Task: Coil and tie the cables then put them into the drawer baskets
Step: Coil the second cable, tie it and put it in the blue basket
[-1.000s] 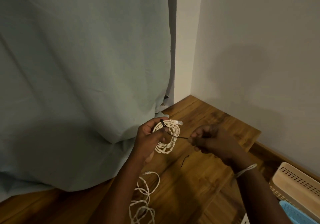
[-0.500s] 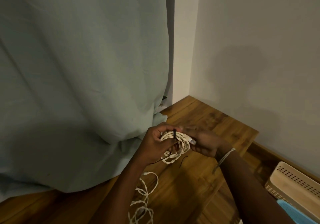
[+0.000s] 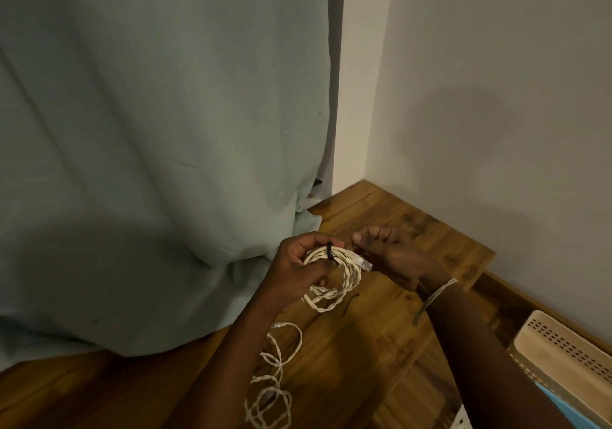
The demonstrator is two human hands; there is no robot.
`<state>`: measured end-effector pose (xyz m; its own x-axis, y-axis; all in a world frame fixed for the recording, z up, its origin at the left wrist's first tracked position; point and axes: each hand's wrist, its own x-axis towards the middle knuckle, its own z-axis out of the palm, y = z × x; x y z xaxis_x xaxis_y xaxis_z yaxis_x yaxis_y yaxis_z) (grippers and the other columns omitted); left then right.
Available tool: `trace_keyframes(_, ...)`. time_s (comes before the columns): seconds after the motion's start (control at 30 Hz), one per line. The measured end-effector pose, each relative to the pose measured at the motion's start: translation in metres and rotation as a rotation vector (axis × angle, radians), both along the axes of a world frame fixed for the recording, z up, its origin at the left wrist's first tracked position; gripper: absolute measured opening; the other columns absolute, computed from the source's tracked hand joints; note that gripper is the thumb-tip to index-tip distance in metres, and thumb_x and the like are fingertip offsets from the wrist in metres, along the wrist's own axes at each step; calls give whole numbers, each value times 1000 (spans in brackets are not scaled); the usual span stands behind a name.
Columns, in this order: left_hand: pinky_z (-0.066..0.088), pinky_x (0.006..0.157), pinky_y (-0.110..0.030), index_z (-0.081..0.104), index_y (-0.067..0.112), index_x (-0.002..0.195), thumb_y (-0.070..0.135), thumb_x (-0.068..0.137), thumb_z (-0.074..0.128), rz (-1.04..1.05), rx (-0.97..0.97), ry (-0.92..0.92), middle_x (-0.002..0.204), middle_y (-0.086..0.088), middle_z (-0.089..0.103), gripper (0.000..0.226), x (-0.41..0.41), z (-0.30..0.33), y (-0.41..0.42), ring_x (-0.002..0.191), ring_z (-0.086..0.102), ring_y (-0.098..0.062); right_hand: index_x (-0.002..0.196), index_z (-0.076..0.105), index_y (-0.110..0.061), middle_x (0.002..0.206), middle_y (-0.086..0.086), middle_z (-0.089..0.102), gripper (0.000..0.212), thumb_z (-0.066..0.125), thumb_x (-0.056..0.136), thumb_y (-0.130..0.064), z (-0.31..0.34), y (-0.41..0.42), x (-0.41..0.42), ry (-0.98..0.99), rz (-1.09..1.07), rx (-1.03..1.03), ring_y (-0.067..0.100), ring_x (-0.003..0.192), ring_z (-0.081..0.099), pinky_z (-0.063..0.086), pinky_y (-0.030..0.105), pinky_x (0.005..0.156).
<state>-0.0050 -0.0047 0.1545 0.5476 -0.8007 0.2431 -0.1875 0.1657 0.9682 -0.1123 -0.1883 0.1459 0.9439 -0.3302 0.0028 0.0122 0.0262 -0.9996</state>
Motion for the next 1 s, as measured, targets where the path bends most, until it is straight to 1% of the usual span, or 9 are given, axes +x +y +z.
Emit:
trace_keyframes(0.13, 53, 53, -27, 74, 19, 92, -11, 81, 66, 48, 39, 5, 84, 0, 75, 33, 9, -5, 2, 71, 68, -13, 86, 75, -11, 69, 3, 67, 7, 71, 88, -17, 14, -3, -16, -45, -150, -216, 17, 60, 56, 53, 26, 54)
trace_keyframes(0.23, 53, 52, -27, 74, 18, 93, -7, 82, 67, 70, 75, -19, 84, 1, 75, 29, 15, -7, 3, 70, 69, -15, 90, 75, -7, 80, 2, 75, 6, 70, 86, -4, 23, -6, -27, -178, -218, -260, 13, 68, 65, 55, 25, 58)
trace_keyframes(0.3, 52, 51, -25, 74, 17, 94, -6, 82, 66, 65, 80, -29, 81, 1, 75, 27, 15, -6, 2, 68, 69, -13, 88, 76, -8, 81, 5, 76, 11, 78, 78, -13, 27, 3, -29, -297, -242, -121, 15, 70, 68, 57, 26, 62)
trace_keyframes(0.37, 54, 53, -27, 74, 14, 94, -6, 82, 66, 68, 77, -33, 82, -2, 75, 25, 12, -6, -1, 70, 71, -16, 86, 80, -15, 87, 7, 76, 25, 87, 68, -32, 27, 16, -25, -377, -227, 21, 20, 82, 71, 61, 32, 76)
trace_keyframes(0.47, 57, 59, -39, 75, 12, 97, -4, 80, 68, 79, 80, -37, 84, -6, 76, 24, 9, -5, -9, 74, 71, -27, 84, 80, -18, 95, 9, 77, 23, 85, 72, -36, 20, 31, -17, -432, -143, 13, 28, 98, 70, 58, 44, 91)
trace_keyframes(0.6, 57, 60, -31, 75, 10, 103, 0, 79, 72, 87, 92, -46, 87, -3, 76, 26, 8, -7, -13, 73, 71, -16, 96, 76, -12, 78, 5, 77, 15, 77, 81, -15, 29, 34, -16, -328, -190, -341, 21, 72, 74, 60, 34, 71)
trace_keyframes(0.8, 60, 73, -34, 75, 16, 102, -3, 81, 68, 151, 64, 12, 89, 1, 77, 29, 14, -7, -13, 85, 72, -22, 101, 78, -18, 93, -9, 75, 14, 69, 91, -23, 34, 21, -18, -186, -131, -926, 6, 81, 69, 57, 25, 68)
trace_keyframes(0.87, 60, 70, -39, 75, 12, 106, -2, 82, 68, 158, 55, 28, 91, -3, 77, 29, 17, -4, -13, 83, 72, -28, 102, 77, -19, 92, -9, 74, 13, 68, 92, -20, 36, 21, -19, -171, -147, -995, 4, 80, 67, 53, 20, 66)
trace_keyframes(1.0, 55, 63, -26, 75, 11, 108, -1, 81, 68, 146, 53, 6, 91, -3, 77, 30, 18, 1, -14, 77, 72, -17, 100, 77, -15, 91, -5, 74, 12, 69, 92, -17, 39, 29, -16, -214, -217, -1058, 5, 78, 67, 57, 26, 67)
